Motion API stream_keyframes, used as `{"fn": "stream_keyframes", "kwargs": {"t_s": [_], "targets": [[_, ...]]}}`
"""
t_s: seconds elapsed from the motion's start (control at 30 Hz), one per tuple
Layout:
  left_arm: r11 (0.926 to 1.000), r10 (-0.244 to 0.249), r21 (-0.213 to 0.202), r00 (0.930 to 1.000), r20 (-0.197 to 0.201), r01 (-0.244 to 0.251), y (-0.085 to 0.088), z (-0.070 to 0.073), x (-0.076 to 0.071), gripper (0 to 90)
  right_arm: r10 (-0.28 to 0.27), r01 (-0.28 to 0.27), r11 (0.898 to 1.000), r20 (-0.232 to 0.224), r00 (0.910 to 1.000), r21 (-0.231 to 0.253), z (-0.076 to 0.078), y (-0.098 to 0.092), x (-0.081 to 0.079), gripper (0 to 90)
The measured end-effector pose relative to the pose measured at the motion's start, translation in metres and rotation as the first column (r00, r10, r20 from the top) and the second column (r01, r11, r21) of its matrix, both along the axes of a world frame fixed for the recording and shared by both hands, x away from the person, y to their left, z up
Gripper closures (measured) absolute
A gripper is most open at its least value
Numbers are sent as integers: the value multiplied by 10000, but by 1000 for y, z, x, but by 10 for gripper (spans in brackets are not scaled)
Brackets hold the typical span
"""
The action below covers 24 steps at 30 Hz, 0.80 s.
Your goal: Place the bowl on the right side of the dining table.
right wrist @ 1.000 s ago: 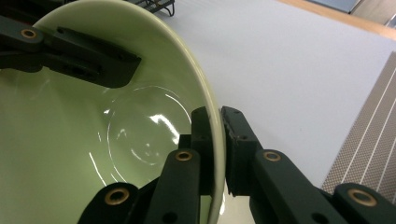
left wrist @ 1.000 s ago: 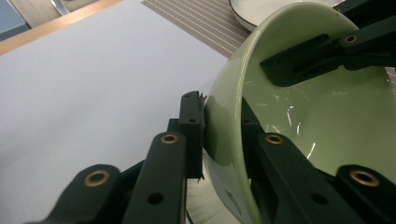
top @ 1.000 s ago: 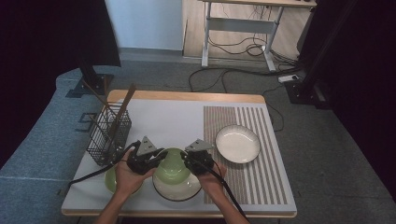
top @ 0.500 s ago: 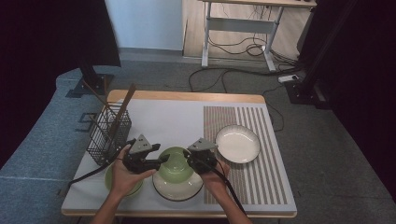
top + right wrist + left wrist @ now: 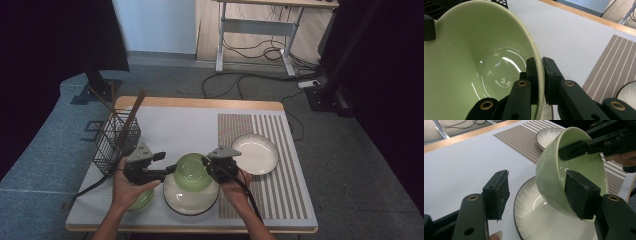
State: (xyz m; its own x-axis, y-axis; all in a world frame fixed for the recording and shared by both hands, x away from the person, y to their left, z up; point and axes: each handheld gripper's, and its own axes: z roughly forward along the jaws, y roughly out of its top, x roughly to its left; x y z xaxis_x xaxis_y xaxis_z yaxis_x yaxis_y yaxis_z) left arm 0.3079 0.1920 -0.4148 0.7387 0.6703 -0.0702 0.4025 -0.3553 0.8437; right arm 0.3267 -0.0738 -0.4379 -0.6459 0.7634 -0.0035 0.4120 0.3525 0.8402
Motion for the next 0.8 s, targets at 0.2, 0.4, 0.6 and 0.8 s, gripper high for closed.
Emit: {"fn": "stream_keyframes", "kwargs": {"t_s": [0.2, 0.4, 0.6, 0.8], "targets": [[9992, -158, -354, 9999, 2, 158, 5, 3, -2, 373, -74, 74, 9999, -35, 10000, -120, -2, -1, 2, 845], [9962, -333, -805, 9994, 17, 334, 8, 7, -4, 373, -181, 182, 9998, 111, 9998, -46, 1, -6, 3, 845], [9927, -561, -1062, 9984, 52, 563, 11, 9, -5, 370, -370, 371, 9993, 158, 9992, -20, 2, -12, 5, 845], [9913, -614, -1164, 9981, 102, 622, 13, 11, -7, 369, -625, 625, 9980, 152, 9979, 48, 3, -20, 8, 845]]}}
